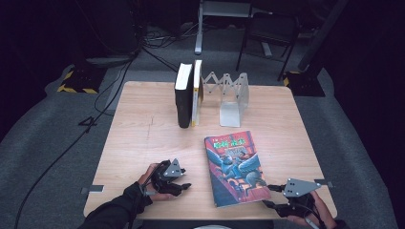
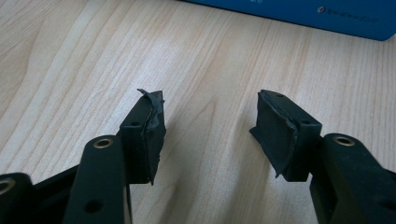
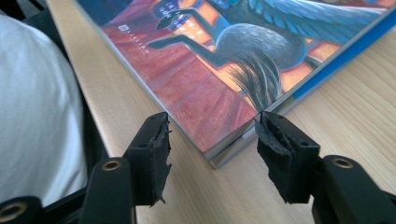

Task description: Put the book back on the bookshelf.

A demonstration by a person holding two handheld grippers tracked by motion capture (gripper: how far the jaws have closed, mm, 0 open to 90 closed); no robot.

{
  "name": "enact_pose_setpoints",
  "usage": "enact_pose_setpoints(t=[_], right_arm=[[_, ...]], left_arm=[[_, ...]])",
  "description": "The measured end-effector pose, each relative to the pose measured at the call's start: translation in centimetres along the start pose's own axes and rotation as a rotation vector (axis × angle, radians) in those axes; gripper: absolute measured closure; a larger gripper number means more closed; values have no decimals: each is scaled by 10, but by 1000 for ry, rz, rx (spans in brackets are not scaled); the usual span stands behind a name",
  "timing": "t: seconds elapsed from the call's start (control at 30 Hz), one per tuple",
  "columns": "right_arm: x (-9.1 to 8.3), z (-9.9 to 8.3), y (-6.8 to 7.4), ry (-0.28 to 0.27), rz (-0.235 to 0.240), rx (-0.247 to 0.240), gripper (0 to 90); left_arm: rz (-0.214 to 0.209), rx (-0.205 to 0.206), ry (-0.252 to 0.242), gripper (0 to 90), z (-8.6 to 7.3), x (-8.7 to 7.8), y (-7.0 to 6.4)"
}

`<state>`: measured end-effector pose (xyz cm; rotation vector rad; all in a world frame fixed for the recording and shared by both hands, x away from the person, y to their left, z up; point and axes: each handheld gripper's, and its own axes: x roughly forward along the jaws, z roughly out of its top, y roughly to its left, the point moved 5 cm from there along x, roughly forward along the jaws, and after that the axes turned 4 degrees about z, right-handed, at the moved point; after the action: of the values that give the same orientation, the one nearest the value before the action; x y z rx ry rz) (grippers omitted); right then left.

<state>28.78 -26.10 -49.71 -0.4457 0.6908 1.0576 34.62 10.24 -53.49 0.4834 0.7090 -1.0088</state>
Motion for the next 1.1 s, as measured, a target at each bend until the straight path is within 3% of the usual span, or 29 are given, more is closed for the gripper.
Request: enact_pose_setpoints(t=[0.23,0.3,0.37,0.57,0.67,0.73,0.9,1.1], right_arm=[[4,10,9,-25,24,-27,423],[1,12,10,-39,51,-32,419],[-4,12,8,-43,36,-39,401],[-18,21,-14,-89,17,64,389],[-5,30,-22,-42,42,79,376],[7,32,-30,17,56,88,367],[21,35,-40,46,123,127,338],[33,40,-52,108,189,173,214]], left_arm=[[5,1,-1,419,1,2,3],[9,0,-3,418,2,2,4],[12,-1,-1,416,2,2,5],[23,6,-4,404,7,7,11],[35,0,-9,391,11,12,17],[36,-7,-10,382,14,15,21],[42,-22,-16,352,22,24,30],[63,-40,-16,329,35,37,38]])
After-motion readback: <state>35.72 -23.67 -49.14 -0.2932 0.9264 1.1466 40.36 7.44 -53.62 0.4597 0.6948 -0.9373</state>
